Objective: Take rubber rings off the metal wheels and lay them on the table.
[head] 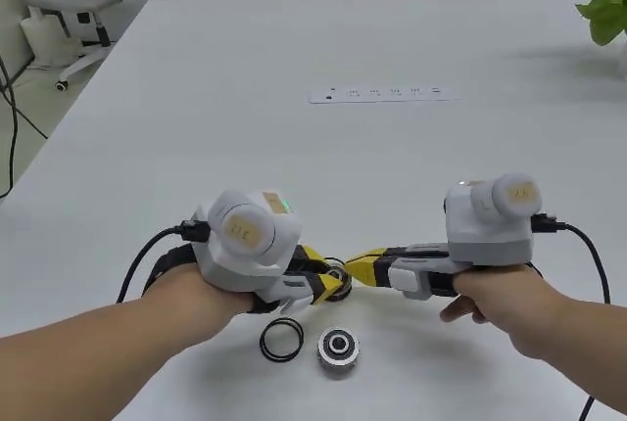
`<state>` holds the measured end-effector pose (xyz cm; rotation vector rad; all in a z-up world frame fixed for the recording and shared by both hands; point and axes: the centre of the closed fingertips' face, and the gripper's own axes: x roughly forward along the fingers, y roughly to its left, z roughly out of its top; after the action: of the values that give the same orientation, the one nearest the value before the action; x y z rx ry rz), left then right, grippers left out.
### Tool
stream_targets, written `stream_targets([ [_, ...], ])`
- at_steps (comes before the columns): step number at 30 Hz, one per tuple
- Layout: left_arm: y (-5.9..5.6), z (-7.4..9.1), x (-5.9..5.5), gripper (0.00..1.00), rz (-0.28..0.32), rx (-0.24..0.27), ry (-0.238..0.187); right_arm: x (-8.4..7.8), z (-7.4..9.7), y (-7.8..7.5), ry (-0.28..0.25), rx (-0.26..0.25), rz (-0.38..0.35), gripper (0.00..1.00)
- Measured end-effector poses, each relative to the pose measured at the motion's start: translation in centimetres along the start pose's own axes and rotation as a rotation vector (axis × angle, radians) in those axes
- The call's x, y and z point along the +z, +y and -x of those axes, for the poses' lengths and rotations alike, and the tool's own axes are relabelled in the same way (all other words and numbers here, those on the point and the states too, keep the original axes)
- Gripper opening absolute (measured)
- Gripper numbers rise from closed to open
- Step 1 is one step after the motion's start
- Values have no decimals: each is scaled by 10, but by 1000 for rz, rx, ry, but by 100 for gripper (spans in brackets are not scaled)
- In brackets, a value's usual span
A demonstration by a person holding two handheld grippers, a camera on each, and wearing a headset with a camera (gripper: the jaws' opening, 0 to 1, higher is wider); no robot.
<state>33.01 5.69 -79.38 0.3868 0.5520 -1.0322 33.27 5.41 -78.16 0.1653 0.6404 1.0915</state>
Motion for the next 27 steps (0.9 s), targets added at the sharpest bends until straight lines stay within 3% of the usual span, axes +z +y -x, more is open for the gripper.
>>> stream_targets([
  [13,0,0,0,14,30,-11,-8,1,-1,3,-3,8,-3,0],
  [16,0,0,1,14,67,-13,-10,1,-1,5,-4,10,-3,0],
  [27,2,10,3,14,60,-13,-26,5,-2,9,-14,26,-6,0],
])
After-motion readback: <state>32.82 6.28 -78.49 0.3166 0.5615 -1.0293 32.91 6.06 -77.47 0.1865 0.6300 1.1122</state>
